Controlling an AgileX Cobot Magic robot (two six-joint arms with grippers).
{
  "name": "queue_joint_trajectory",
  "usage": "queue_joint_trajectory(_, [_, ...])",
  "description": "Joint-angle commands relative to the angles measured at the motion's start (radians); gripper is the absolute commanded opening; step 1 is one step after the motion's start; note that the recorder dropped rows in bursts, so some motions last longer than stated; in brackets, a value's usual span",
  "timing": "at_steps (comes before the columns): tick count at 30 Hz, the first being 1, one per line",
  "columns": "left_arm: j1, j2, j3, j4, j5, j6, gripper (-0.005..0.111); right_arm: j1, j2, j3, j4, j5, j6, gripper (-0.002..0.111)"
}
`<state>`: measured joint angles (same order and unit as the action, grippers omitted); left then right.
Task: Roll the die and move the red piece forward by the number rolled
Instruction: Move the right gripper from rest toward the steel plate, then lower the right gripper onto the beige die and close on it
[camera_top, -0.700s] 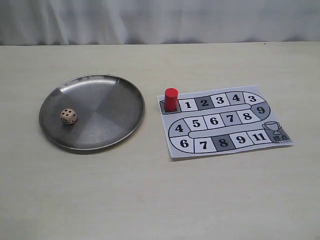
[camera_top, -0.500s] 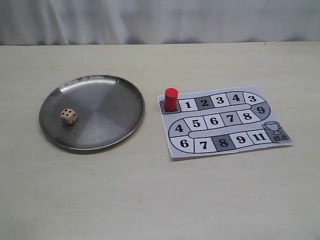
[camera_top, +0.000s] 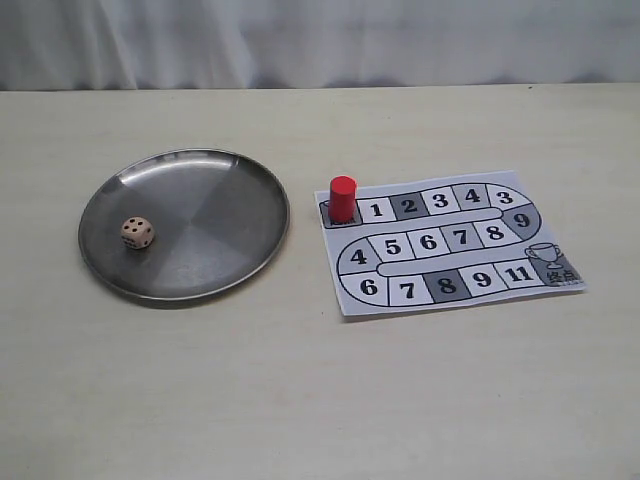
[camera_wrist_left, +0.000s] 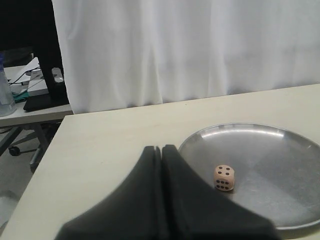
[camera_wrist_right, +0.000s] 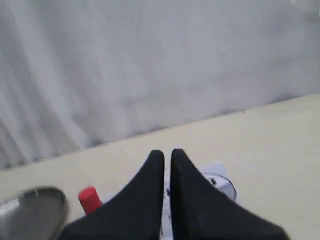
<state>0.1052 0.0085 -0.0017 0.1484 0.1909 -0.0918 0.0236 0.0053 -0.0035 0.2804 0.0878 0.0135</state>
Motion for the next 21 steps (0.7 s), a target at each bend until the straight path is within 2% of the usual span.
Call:
queue_joint_trajectory(1, [-0.002,-0.005,0.002,-0.005,-0.016,-0.005,0.0,-0.008,-0.005,0.004,0.16,-0.275,0.003,0.004])
queue_joint_trajectory(3, [-0.002,-0.005,0.002,-0.005,-0.016,-0.005,0.0,-0.008,-0.005,0.004,0.102,-0.354,0.006,0.004])
queue_joint_trajectory(6, [-0.002,-0.005,0.002,-0.005,-0.016,-0.005,0.0,-0.008,0.096,-0.113,-0.066,-0.297,0.109,0.004])
queue_joint_trajectory(9, [-0.002,-0.005,0.002,-0.005,-0.016,-0.005,0.0,-0.008,0.313,-0.198,-0.17,-0.229,0.167,0.004])
queue_joint_trajectory(12, [-0.002,-0.005,0.002,-0.005,-0.016,-0.005,0.0,-0.008,0.56,-0.259,-0.17,-0.202,0.164,0.004])
queue_joint_trajectory(14, [-0.002,-0.005,0.002,-0.005,-0.016,-0.005,0.0,0.005,0.805,-0.335,-0.17,-0.146,0.159,0.004])
queue_joint_trajectory(16, [-0.002,-0.005,0.002,-0.005,-0.016,-0.005,0.0,0.102,1.05,-0.42,-0.17,-0.13,0.138,0.004])
queue_joint_trajectory(18, [-0.002,-0.005,0.002,-0.005,-0.016,-0.005,0.0,0.253,1.248,-0.509,-0.17,-0.132,0.096,0.004])
queue_joint_trajectory(19, [-0.002,-0.005,0.002,-0.005,-0.016,-0.005,0.0,0.366,1.377,-0.591,-0.17,-0.132,0.096,0.004])
queue_joint_trajectory(20, [-0.002,-0.005,0.002,-0.005,-0.016,-0.005,0.0,0.42,1.439,-0.636,-0.17,-0.13,0.095,0.004])
queue_joint_trajectory(21, [-0.002,-0.005,0.002,-0.005,-0.016,-0.005,0.0,0.505,1.547,-0.741,-0.17,-0.105,0.074,0.005])
